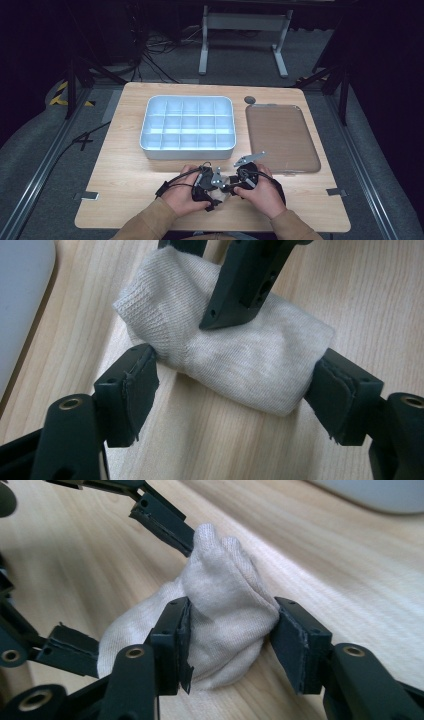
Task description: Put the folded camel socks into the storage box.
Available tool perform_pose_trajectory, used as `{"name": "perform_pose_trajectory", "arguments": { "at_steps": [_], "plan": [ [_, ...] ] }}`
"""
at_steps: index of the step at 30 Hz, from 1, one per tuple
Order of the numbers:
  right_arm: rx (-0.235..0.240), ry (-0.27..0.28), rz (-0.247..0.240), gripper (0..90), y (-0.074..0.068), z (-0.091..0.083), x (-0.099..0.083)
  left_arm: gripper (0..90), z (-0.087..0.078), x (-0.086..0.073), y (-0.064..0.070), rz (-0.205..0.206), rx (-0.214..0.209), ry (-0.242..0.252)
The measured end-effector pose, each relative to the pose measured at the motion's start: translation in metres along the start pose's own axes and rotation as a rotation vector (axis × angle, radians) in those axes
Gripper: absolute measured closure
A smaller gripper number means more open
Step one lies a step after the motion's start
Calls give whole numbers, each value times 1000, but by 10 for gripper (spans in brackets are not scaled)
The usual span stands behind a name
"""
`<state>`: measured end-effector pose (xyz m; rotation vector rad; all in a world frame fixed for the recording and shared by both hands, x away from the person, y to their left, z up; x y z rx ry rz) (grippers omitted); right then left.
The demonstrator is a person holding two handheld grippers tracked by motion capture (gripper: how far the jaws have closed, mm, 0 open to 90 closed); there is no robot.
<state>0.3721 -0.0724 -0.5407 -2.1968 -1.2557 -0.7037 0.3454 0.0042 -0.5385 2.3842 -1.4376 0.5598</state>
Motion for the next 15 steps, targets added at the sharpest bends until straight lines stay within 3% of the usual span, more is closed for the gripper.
{"name": "perform_pose_trajectory", "arguments": {
  "at_steps": [7, 12, 15],
  "plan": [
    [73, -2, 13, 600, -3, 2, 1, 271, -2, -3, 0, -17, -12, -1],
    [163, 23, 110, 701, -4, 3, 0, 265, -1, -4, 0, -15, -7, -2],
    [171, 34, 115, 736, -4, 3, -1, 263, -2, -4, 0, -16, -14, 2]
  ]
}}
Point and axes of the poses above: each handheld gripper's, and its own axes: z roughly forward along the jaws, x roughly out of its top, y roughly to its right, the point moved 10 cm from there along z, roughly forward along the jaws, and after that the axes turned 14 degrees about -z, right-handed, at the moved point
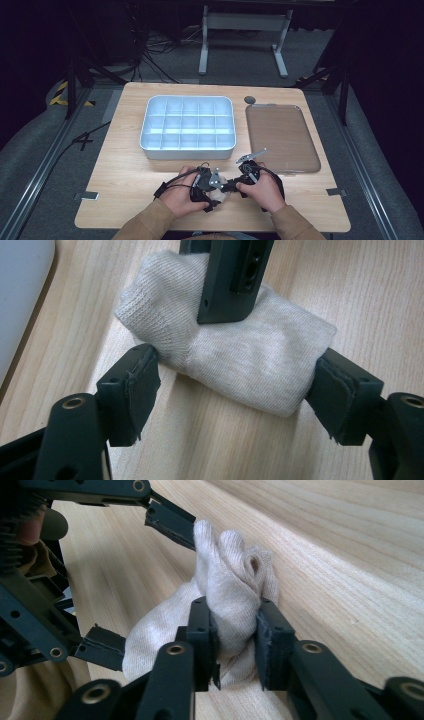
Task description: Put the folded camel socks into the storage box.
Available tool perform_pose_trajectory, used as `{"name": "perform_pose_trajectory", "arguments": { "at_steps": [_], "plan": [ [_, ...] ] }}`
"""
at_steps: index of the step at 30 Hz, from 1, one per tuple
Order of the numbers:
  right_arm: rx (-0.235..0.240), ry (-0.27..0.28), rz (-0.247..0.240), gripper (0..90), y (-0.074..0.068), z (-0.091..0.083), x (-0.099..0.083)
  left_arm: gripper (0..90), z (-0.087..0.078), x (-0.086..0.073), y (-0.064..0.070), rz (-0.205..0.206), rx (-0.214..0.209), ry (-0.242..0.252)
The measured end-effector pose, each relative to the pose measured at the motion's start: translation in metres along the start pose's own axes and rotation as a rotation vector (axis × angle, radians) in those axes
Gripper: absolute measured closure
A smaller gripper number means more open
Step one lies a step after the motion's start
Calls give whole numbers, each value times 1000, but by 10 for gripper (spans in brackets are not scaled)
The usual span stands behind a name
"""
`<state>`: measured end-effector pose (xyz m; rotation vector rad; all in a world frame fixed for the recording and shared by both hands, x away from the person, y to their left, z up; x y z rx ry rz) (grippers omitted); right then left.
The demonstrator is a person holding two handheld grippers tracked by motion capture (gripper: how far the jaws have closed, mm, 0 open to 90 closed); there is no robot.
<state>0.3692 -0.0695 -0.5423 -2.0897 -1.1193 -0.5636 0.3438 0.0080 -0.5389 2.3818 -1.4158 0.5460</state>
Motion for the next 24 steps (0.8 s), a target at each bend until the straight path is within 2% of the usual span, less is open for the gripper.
{"name": "perform_pose_trajectory", "arguments": {
  "at_steps": [3, 5, 10, 14, 19, 24],
  "plan": [
    [-24, -14, -27, 761, -2, -1, 2, 264, -2, -1, -1, -9, -17, 4],
    [-25, -22, -28, 770, -5, -2, 2, 268, -5, -1, -1, -14, -23, 9],
    [-56, -16, -69, 777, -6, -7, 6, 276, -13, -3, -4, -16, -33, 13],
    [-82, -11, -100, 781, -12, -15, 13, 284, -18, -4, -6, -36, -42, 27],
    [-110, -2, -132, 781, -14, -23, 20, 294, -24, -5, -11, -50, -37, 48],
    [-126, 19, -138, 781, -13, -31, 26, 297, -29, -9, -19, -73, -28, 49]
  ]
}}
Point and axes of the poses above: each handheld gripper's, and its own axes: z roughly forward along the jaws, x roughly out of its top, y roughly to its right, the point moved 10 cm from there along z, roughly forward along the jaws, and after that the axes turned 14 degrees about -z, right-handed, at the moved point
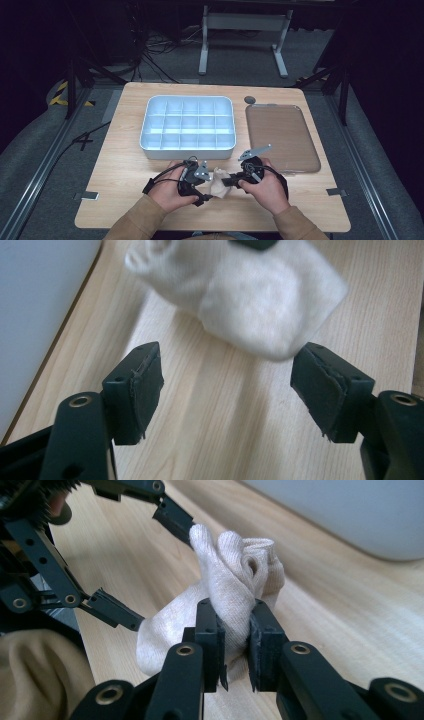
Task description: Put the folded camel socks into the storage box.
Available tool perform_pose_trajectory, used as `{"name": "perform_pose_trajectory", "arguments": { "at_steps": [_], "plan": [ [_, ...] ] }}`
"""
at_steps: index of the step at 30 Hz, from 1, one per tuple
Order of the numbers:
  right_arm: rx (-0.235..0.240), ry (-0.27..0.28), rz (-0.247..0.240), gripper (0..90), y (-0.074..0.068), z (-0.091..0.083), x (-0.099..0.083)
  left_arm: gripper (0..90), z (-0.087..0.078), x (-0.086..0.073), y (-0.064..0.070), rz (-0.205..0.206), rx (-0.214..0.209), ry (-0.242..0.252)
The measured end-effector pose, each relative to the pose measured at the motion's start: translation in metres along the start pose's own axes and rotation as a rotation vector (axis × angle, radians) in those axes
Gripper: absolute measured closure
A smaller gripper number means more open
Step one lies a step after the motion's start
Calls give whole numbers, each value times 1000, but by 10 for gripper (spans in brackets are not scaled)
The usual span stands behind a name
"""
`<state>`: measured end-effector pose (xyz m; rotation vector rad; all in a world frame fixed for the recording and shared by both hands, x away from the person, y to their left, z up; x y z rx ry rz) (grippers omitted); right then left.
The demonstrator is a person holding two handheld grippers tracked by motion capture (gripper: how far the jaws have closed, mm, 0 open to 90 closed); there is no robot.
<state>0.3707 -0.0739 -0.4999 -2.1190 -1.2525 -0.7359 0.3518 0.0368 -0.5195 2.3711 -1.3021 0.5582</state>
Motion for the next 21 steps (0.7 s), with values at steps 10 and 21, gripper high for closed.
{"name": "perform_pose_trajectory", "arguments": {
  "at_steps": [10, 21],
  "plan": [
    [-27, 21, 1, 780, 4, -4, 7, 327, -5, 6, 7, 12, -37, 39],
    [-56, 57, -11, 780, 7, -14, 19, 310, -15, -2, -6, -9, 18, 22]
  ]
}}
Point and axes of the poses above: each handheld gripper's, and its own axes: z roughly forward along the jaws, x roughly out of its top, y roughly to its right, the point moved 10 cm from there along z, roughly forward along the jaws, and after that the axes turned 14 degrees about -z, right-handed, at the moved point
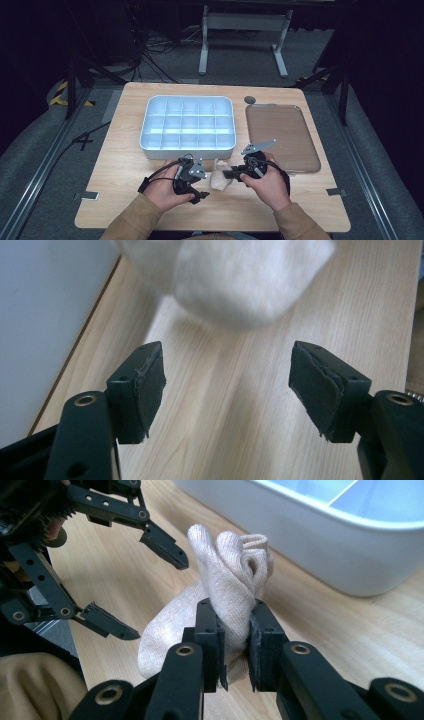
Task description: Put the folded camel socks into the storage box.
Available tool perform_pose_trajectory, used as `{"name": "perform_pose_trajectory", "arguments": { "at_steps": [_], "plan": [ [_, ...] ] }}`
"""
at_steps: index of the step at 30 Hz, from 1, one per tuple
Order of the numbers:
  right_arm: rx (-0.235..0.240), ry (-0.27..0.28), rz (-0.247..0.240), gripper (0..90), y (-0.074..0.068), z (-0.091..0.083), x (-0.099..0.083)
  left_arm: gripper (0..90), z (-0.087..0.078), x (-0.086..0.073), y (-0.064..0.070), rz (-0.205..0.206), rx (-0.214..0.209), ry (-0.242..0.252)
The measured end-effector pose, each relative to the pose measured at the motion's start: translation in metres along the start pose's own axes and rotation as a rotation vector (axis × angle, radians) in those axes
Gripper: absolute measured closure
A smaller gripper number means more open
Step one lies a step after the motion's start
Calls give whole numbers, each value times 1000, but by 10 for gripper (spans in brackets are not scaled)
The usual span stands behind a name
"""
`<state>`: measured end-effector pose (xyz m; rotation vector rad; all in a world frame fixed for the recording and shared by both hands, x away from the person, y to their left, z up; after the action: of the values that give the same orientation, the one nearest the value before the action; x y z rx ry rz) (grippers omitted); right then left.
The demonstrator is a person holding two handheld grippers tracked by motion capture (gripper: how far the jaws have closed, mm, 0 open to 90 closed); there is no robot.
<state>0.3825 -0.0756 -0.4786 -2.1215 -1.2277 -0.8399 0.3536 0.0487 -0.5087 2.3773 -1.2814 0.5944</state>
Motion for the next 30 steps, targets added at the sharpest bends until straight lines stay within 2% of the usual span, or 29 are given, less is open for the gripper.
{"name": "perform_pose_trajectory", "arguments": {
  "at_steps": [4, 9, 14, 26, 30],
  "plan": [
    [-10, 7, -8, 780, 3, -5, 6, 312, -7, -6, -9, -19, 14, -1],
    [-34, 3, -28, 779, 8, -13, 17, 316, -21, -14, -23, -70, 37, 16],
    [-47, 3, -28, 779, 13, -19, 26, 318, -32, -23, -34, -104, 59, 22],
    [-77, -8, -35, 779, 20, -29, 43, 320, -48, -34, -46, -172, 88, 48],
    [-90, -3, -39, 779, 24, -33, 51, 320, -50, -37, -49, -176, 96, 45]
  ]
}}
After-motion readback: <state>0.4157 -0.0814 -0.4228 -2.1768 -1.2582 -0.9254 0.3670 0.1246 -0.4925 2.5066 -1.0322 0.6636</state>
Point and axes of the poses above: each handheld gripper's, and its own axes: z roughly forward along the jaws, x roughly out of its top, y roughly to its right, the point moved 10 cm from there along z, roughly forward along the jaws, and after that the axes turned 14 degrees about -z, right-handed, at the moved point
